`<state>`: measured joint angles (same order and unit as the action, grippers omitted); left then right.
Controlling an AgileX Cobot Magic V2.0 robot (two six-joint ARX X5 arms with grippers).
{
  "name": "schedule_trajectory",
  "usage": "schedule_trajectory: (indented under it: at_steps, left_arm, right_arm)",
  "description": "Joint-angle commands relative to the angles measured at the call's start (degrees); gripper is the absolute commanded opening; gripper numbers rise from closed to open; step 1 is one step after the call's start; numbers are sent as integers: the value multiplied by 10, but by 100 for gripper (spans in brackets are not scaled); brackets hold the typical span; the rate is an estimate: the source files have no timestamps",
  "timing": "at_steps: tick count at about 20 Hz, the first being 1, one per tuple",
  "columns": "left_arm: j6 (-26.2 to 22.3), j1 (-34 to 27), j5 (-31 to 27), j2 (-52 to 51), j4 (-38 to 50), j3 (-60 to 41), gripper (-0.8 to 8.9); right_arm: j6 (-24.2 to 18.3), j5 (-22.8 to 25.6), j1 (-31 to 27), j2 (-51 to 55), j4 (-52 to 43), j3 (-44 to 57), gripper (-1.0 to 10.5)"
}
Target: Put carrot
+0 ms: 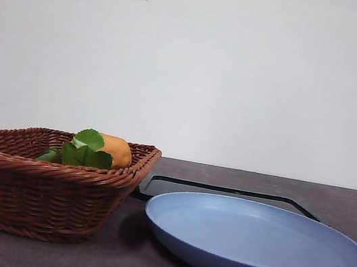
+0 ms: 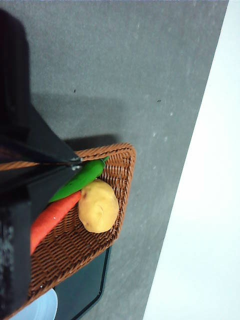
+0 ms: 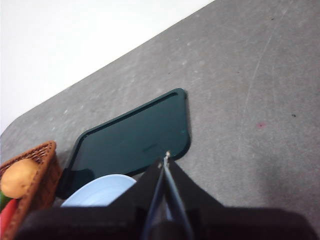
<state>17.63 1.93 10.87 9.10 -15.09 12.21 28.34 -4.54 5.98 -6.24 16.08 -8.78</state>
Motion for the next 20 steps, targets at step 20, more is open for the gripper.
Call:
schedule_trajectory:
  at_steps: [20]
  left_arm:
    - [-132,13,220,440,-132,288,10]
  right_arm:
    - [-158,-135,0,-413,229,-306,17]
